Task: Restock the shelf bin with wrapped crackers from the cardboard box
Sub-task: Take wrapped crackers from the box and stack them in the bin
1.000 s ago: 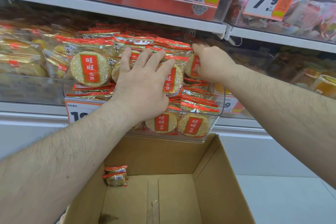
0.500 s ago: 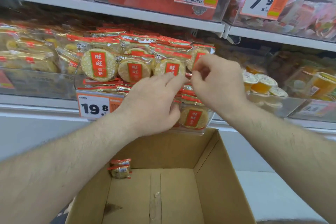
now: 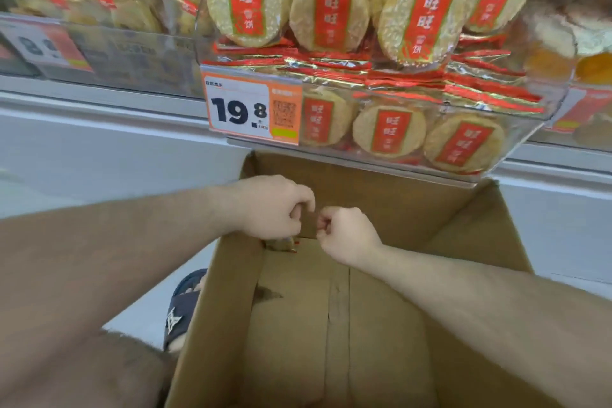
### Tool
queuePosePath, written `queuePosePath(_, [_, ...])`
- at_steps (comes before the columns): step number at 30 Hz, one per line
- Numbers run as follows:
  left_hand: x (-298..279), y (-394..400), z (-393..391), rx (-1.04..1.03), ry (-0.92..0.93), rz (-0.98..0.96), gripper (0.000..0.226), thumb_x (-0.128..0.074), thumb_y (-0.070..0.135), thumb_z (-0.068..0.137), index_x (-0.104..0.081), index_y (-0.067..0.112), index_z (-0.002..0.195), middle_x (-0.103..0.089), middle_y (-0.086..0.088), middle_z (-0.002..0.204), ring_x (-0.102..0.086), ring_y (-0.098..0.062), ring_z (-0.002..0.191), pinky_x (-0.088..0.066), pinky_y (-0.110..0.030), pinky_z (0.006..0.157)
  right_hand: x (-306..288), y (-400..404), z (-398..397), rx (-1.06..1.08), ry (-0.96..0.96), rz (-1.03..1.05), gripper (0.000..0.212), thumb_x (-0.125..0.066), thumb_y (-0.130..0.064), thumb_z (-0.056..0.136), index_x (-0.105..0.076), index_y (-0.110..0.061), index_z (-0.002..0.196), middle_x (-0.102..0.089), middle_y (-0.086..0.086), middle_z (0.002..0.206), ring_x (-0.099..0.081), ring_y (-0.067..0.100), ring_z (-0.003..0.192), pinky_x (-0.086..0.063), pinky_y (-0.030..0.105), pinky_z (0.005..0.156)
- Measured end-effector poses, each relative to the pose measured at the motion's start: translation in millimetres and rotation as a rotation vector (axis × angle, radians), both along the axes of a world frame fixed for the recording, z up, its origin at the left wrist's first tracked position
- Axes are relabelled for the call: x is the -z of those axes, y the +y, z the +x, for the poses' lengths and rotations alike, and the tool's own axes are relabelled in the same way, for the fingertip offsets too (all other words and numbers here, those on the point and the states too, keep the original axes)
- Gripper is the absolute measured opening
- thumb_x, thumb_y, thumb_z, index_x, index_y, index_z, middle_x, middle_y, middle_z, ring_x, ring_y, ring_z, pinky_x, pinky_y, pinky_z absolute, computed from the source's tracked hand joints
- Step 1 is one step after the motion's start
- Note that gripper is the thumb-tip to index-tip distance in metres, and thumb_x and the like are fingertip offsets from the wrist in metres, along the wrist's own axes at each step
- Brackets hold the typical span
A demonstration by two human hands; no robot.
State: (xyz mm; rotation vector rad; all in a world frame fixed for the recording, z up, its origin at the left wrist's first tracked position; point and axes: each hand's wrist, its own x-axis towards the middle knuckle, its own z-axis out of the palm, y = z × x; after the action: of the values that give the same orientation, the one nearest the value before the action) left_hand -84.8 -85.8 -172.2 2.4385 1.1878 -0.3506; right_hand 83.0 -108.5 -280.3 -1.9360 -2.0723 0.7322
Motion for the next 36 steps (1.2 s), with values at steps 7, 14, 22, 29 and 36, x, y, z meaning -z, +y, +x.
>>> queuePosePath(7, [32.6, 9.4, -24.1, -0.272, -0.114, -0.172, 0.026, -0.057, 0.02, 0.088, -0.059, 0.028, 0.113, -0.063, 0.014, 0.103, -0.055, 0.003, 0.079, -0.049, -0.023, 0.086, 126.7, 41.1, -42.6, 0.238, 0.183, -0.247, 0.032, -0.063, -0.037, 0.087, -0.061, -0.027, 0.116, -0.069, 0.006, 0.108, -0.064, 0.029, 0.103, -0.05, 0.028, 0.078])
queuePosePath(14, [41.3, 7.2, -29.7, -0.382, -0.178, -0.153, 0.028, -0.059, 0.022, 0.086, -0.058, 0.033, 0.111, -0.059, 0.015, 0.107, -0.056, -0.002, 0.089, -0.046, -0.021, 0.086, 156.7, 45.2, -58.7, 0.296, 0.224, -0.28, 0.03, -0.06, -0.023, 0.085, -0.065, -0.032, 0.113, -0.067, 0.009, 0.11, -0.063, 0.03, 0.103, -0.048, 0.028, 0.079])
queuePosePath(22, [36.7, 0.1, -26.7, -0.267, -0.021, -0.129, 0.068, -0.069, 0.045, 0.081, -0.04, 0.025, 0.14, -0.05, 0.004, 0.127, -0.054, -0.014, 0.109, -0.046, -0.027, 0.092, 59.8, 5.6, -28.6, 0.453, 0.756, -0.363, 0.016, -0.063, -0.008, 0.077, -0.051, -0.015, 0.069, -0.061, 0.014, 0.069, -0.061, 0.028, 0.054, -0.043, 0.027, 0.049])
queuePosePath(29, [34.6, -3.9, -25.9, -0.223, 0.137, 0.034, 0.03, -0.062, 0.029, 0.084, -0.057, 0.026, 0.114, -0.064, 0.001, 0.1, -0.06, -0.021, 0.089, -0.054, -0.037, 0.076, 2.8, -6.3, -35.4, 0.394, 1.066, -0.429, 0.015, -0.051, 0.001, 0.09, -0.053, -0.006, 0.078, -0.063, 0.016, 0.068, -0.061, 0.026, 0.05, -0.042, 0.031, 0.052])
queuePosePath(36, [28.4, 2.8, -37.7, -0.324, 0.02, 0.022, 0.023, -0.062, 0.024, 0.085, -0.058, 0.031, 0.106, -0.065, 0.006, 0.097, -0.057, -0.015, 0.083, -0.046, -0.026, 0.064, 87.6, 36.3, -38.6, 0.717, 0.697, -0.496, 0.011, -0.06, -0.02, 0.089, -0.064, -0.018, 0.099, -0.064, 0.004, 0.072, -0.052, 0.019, 0.049, -0.037, 0.022, 0.047])
